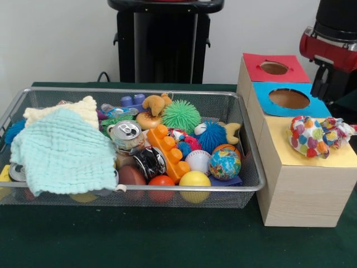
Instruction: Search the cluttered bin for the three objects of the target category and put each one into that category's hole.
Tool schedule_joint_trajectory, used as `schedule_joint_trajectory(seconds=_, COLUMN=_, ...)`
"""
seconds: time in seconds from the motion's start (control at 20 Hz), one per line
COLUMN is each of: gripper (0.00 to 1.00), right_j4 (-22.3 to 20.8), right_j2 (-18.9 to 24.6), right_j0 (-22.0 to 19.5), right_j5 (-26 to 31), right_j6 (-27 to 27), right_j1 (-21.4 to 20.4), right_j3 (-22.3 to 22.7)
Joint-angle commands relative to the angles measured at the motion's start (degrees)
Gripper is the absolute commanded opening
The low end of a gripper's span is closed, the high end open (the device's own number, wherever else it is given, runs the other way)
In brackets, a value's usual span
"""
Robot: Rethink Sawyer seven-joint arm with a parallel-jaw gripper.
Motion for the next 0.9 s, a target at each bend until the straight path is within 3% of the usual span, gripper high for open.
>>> schedule_joint_trajectory(seconds=0.05, gripper=0.0, right_j4=-1.0, right_j2=-0.4, right_j0=-0.88, right_j5=3.39, right_j6=14.61, right_j1=-1.13, right_j3=2.54)
schedule_joint_trajectory(seconds=0.35, gripper=0.0, right_j4=0.8, right_j2=-0.92, right_j0=-0.55, right_j5=-2.15, right_j6=15.79, right_j1=-2.15, right_j3=2.09)
schedule_joint_trajectory(seconds=0.7, gripper=0.0, right_j4=-0.88, right_j2=-5.85, right_j0=0.03, right_j5=1.75, right_j6=16.5, right_j1=-2.56, right_j3=-3.41)
schedule_joint_trajectory(seconds=0.9, gripper=0.0, right_j4=-0.84, right_j2=-7.19, right_j0=-1.34, right_j5=0.09, right_j6=15.6, right_j1=-1.34, right_j3=-6.08)
